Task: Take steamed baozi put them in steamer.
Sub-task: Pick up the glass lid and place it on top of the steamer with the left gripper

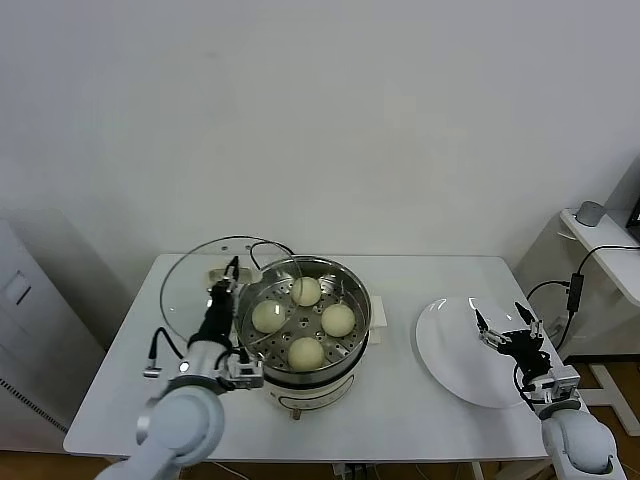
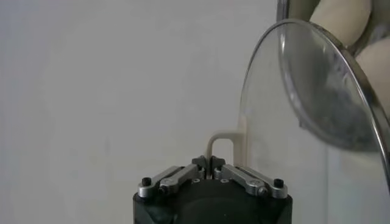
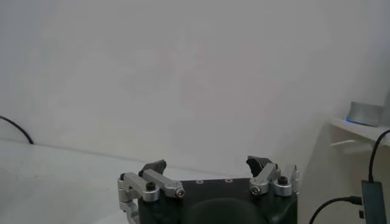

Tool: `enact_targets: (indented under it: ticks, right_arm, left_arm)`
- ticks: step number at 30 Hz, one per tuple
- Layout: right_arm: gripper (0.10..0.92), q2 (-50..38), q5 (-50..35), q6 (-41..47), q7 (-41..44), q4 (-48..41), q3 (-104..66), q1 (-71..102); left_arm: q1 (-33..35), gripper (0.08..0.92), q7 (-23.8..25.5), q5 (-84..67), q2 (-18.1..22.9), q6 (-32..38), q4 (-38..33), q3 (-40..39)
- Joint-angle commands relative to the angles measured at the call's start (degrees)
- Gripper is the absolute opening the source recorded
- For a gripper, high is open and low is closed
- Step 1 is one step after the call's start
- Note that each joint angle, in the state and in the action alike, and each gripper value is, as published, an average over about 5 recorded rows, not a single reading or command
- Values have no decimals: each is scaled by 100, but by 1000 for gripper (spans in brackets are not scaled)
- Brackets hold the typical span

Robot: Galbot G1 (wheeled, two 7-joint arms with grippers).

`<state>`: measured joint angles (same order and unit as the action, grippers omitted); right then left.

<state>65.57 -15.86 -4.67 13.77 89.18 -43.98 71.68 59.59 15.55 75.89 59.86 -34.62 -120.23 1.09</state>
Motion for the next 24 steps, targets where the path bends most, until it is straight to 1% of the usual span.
enact_targets:
  ticks: [1, 8, 24]
  right_arm:
    - [823, -7, 22, -1, 5, 1, 10, 8]
    - [823, -1, 39, 1, 11, -21, 28, 1]
    - [823, 21, 47, -2, 19, -48, 28, 1]
  left_arm:
    - [-160, 109, 95, 442, 569, -288, 181, -628]
    - [-348, 109, 65, 497, 818, -293, 425, -717]
    - [-458, 109, -122, 502, 1063, -174, 770, -1076]
